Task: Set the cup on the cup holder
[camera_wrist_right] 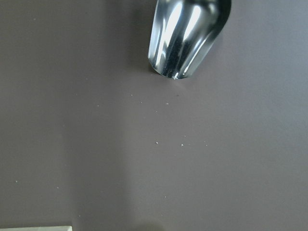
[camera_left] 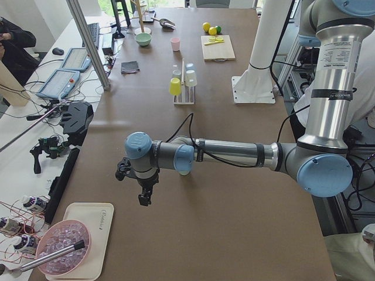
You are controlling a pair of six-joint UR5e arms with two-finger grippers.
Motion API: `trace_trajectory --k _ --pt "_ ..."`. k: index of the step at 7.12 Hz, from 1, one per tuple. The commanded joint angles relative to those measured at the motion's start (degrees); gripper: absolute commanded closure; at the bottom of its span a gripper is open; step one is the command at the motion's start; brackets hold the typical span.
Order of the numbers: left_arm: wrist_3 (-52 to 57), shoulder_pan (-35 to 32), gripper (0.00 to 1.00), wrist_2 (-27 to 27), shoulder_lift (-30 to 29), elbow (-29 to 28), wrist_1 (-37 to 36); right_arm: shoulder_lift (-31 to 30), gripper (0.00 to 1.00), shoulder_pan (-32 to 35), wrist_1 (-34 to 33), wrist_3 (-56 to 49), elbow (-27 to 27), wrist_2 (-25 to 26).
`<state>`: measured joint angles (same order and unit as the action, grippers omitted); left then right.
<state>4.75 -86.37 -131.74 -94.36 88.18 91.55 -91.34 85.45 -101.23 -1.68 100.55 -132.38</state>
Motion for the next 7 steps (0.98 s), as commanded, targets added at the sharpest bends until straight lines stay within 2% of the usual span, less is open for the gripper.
trace_trajectory --k 1,3,5,6,7 --pt "0.3 0.1 0.02 -0.1 -0.3 -1.5 0.4 8.0 0.0 -7.9 -5.9 0.0 0.4 5.6" --pt "0.3 -0.1 0.02 -0.4 -0.6 -0.9 0.2 17.5 0.0 -15.6 -16.5 -0.2 0.4 8.7" --pt "0.3 0.0 0.02 -0.3 -1.3 0.3 -0.1 23.9 0.0 -21.0 -22.4 -0.3 -0.3 11.3" --pt "0.3 0.3 0.02 -0.3 -3.8 -0.1 -2.6 25.9 0.0 -22.2 -22.7 -1.0 -1.3 12.3" --pt "1.6 1.0 0.02 -0.2 -8.1 -1.2 -8.9 30.4 0.0 -22.7 -23.8 -3.7 -5.3 12.8"
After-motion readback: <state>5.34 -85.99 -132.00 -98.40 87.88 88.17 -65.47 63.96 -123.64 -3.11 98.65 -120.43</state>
